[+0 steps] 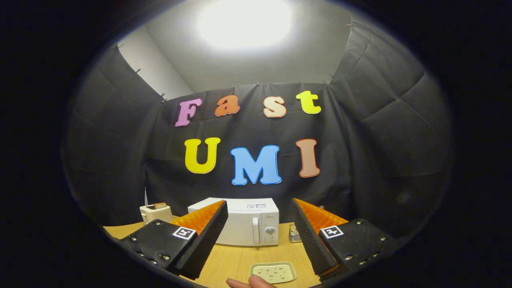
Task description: Open the microwave, put the food inside, and close the microwave door.
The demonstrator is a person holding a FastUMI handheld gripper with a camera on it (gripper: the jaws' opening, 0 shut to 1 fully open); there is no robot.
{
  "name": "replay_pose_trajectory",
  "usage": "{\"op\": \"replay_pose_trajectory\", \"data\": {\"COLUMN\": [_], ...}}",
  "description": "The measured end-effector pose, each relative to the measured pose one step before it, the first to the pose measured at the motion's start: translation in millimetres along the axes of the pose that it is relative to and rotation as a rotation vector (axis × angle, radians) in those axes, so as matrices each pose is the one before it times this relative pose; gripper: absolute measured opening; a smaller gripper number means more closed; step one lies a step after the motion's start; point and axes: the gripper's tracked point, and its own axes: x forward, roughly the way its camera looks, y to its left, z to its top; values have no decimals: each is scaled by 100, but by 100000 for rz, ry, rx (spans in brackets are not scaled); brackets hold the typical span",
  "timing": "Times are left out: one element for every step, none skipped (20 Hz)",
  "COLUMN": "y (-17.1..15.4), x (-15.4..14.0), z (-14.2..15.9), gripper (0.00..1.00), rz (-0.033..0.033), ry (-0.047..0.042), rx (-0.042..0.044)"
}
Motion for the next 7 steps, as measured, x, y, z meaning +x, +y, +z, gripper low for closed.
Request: {"op": "replay_pose_trajectory", "data": {"y": [-42, 93, 115, 127, 54, 118, 25], "x": [-61, 59, -124, -50, 63, 2, -104], "z": [6, 78, -6, -17, -13, -16, 38], "gripper": [98, 98, 98, 98, 98, 98, 98], "rz": [-212, 276, 412, 360, 338, 330, 127], "ry": [-249, -137, -89, 32, -28, 9, -75], "rx": [-354, -129, 340, 395, 134, -182, -89]}}
